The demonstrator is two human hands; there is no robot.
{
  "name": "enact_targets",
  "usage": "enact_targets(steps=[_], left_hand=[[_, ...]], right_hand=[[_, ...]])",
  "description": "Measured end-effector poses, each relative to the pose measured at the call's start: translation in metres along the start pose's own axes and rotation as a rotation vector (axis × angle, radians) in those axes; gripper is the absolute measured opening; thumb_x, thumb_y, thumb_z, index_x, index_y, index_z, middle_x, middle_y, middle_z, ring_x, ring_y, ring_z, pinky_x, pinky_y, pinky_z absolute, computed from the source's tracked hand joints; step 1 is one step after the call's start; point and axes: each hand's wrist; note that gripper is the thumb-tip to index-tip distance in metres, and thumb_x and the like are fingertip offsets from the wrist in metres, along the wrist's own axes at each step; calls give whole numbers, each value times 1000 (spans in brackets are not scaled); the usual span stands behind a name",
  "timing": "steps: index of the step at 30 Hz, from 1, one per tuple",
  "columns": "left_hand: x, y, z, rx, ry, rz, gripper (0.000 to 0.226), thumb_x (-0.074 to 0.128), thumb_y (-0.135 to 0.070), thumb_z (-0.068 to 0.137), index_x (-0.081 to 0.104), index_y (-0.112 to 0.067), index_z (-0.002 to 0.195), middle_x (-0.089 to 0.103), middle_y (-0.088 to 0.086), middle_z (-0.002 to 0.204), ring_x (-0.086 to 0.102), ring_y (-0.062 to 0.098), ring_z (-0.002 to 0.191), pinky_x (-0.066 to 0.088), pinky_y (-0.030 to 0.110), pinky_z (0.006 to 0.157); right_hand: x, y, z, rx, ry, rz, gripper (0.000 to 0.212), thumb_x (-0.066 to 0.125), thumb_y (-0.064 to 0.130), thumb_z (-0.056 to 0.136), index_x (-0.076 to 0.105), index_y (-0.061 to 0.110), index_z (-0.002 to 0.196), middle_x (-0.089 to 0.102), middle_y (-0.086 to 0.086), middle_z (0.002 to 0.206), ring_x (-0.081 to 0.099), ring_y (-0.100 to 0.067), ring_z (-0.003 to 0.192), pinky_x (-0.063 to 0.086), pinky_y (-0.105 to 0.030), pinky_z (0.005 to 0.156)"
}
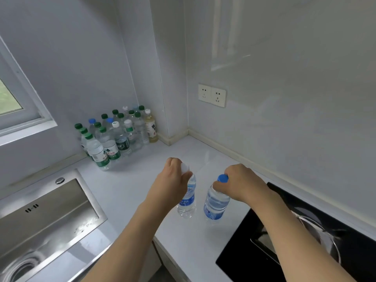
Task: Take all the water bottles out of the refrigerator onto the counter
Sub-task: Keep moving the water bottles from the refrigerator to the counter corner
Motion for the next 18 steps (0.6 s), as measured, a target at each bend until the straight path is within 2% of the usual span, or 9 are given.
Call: enact_targets(steps=[7,18], left_hand=[[-12,13,53,-29,-54,6,28,46,-33,99,45,-7,109,46,7,118,54,34,92,40,36,73],[-16,68,132,-16,-1,18,29,45,-37,99,45,-9,107,47,5,115,53,26,84,43,35,70]], right_hand=[[-5,16,60,-33,-12,7,41,62,39,74,32,14,62,31,-1,61,28,-18,55,22,-27,50],[19,54,144,-9,27,-32,41,62,40,76,33,14,62,31,-1,61,28,-16,54,23,-27,50]])
Point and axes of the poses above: each hand's wrist, its own z-axis towards the middle knuckle, its own x-axis out of the palm, y = z × x
